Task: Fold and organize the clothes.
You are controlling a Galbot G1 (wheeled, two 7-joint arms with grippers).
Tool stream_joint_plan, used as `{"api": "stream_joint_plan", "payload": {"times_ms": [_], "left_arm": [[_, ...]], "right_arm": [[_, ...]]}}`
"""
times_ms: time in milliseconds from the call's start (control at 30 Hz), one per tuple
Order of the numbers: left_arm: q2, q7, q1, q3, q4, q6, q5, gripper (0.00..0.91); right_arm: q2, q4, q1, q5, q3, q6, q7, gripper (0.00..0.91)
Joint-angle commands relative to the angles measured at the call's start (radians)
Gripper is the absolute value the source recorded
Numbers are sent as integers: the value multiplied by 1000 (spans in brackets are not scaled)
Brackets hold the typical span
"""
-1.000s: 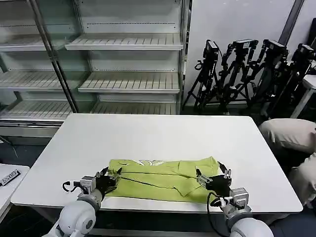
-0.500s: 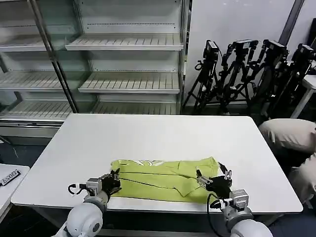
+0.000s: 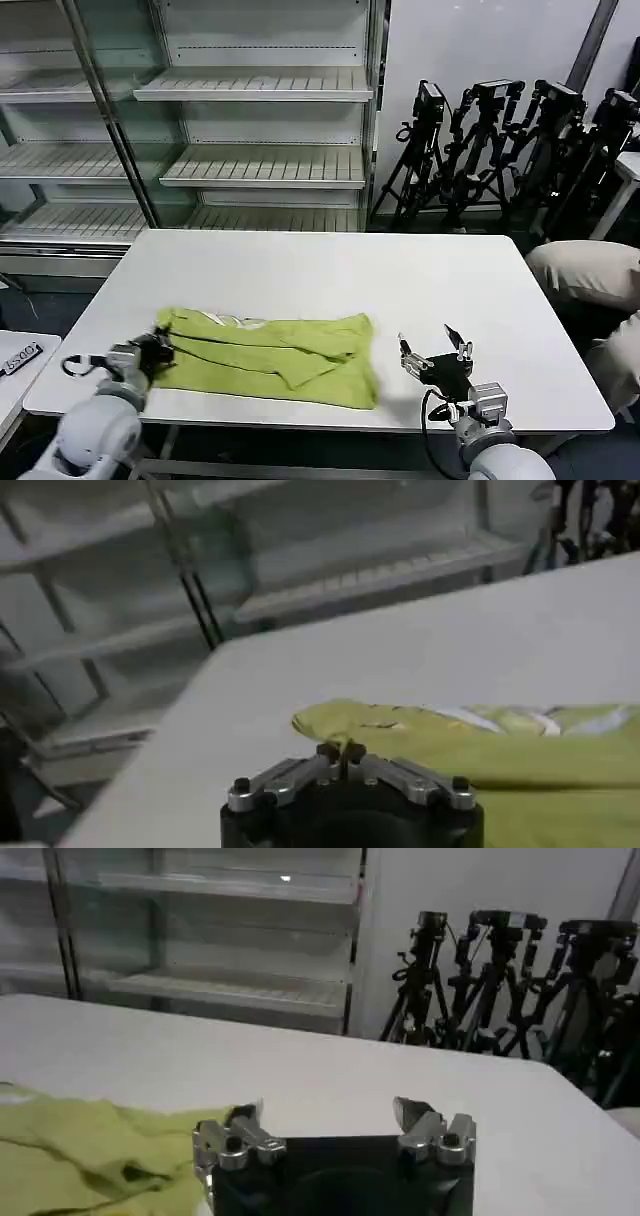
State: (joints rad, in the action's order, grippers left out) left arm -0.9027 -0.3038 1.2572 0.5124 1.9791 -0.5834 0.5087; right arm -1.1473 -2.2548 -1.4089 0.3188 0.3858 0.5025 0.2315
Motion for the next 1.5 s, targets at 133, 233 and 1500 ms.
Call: {"api": "stream_joint_plan", "payload": {"times_ms": [133, 233, 1500], "left_arm": [[-114, 43, -27, -258, 251, 4, -56, 0], [-197, 41, -53, -387, 252, 4, -123, 0], [-193, -6, -154, -173, 203, 46, 274, 907]], "right_arm": [[2, -1, -37, -5, 48, -15, -5, 907], [1, -5, -57, -9, 62, -24, -7, 907], [4, 3, -70, -9, 94, -35, -19, 907]]}}
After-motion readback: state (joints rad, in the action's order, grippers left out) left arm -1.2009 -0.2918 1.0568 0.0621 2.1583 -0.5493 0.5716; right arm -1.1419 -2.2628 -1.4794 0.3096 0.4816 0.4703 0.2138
